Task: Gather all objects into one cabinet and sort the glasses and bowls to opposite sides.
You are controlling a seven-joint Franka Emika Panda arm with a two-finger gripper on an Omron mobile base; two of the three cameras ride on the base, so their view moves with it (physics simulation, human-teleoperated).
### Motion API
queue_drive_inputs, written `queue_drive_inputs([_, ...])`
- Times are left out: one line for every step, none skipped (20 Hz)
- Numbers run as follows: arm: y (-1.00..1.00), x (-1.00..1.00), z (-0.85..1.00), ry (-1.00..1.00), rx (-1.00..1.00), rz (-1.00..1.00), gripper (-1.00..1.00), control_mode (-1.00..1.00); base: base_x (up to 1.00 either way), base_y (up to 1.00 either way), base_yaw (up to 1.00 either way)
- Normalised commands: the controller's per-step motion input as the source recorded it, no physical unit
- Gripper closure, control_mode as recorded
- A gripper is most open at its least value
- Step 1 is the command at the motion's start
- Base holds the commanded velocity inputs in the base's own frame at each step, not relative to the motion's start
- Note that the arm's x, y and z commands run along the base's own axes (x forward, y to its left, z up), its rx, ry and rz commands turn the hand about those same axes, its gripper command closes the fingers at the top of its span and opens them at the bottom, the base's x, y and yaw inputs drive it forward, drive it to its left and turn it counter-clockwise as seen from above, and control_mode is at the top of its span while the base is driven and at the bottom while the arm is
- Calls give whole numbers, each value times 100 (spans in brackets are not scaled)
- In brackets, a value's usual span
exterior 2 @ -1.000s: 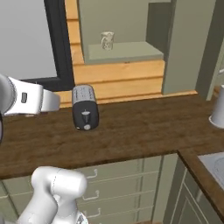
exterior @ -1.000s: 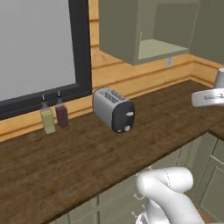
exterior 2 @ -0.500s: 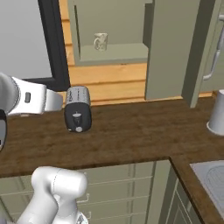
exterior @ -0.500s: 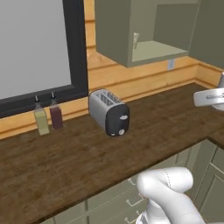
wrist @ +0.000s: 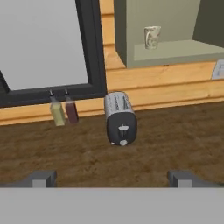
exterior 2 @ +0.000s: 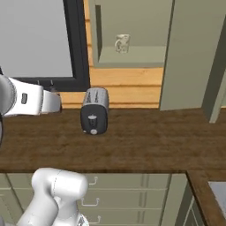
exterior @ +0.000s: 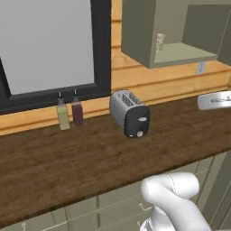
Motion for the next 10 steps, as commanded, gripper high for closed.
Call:
queue_drive_inputs([0,0,0,0,0,0,-100,100,0,-16,12])
queue_drive_inputs([0,0,0,0,0,0,-100,100,0,-21,13])
queue_drive_inputs([0,0,0,0,0,0,-100,100,-7,-17,21])
queue_drive_inputs([0,0,0,0,0,0,-100,100,-26,-16,26])
queue_drive_inputs([0,0,0,0,0,0,-100,100,-40,-16,31])
queue_drive_inputs([0,0,0,0,0,0,-100,100,-39,-10,33])
queue_drive_inputs([0,0,0,0,0,0,-100,100,-39,-15,33])
queue_drive_inputs([0,0,0,0,0,0,-100,100,-26,-10,28])
queue_drive_inputs([0,0,0,0,0,0,-100,100,-6,-17,15])
queue_drive_inputs([0,0,0,0,0,0,-100,100,0,-21,11])
